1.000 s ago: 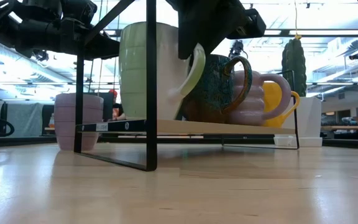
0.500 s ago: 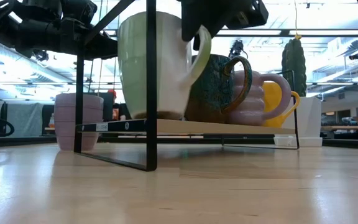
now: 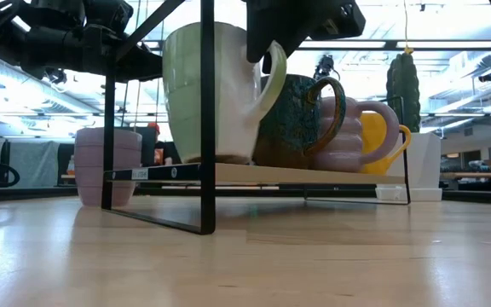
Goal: Place coffee mugs
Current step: Put the green mug on the shelf
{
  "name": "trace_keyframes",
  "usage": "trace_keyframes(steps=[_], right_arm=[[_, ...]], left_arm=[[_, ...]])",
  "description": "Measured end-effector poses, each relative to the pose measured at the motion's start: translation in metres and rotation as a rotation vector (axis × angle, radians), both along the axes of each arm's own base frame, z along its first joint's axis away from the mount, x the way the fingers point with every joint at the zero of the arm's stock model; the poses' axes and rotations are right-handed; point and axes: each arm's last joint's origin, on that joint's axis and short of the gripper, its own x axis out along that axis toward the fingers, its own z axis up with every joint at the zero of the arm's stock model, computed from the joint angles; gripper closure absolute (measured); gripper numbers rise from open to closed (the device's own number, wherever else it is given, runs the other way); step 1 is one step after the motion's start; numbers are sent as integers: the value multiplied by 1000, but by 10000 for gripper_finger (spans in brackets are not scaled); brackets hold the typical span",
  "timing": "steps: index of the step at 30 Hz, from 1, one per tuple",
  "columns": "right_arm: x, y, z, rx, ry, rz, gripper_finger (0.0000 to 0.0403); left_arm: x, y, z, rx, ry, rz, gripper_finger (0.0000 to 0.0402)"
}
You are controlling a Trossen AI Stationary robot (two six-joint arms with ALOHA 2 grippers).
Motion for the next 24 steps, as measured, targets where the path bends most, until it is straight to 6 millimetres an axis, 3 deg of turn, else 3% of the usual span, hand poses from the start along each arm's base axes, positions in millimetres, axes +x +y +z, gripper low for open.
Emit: trace_keyframes(steps=[14, 24], right_arm=[[0, 2, -15, 48, 20, 16, 313], [0, 2, -15, 69, 29, 14, 261]], left_arm=[[0, 0, 0, 0, 0, 0, 260], [0, 0, 0, 0, 0, 0, 260]])
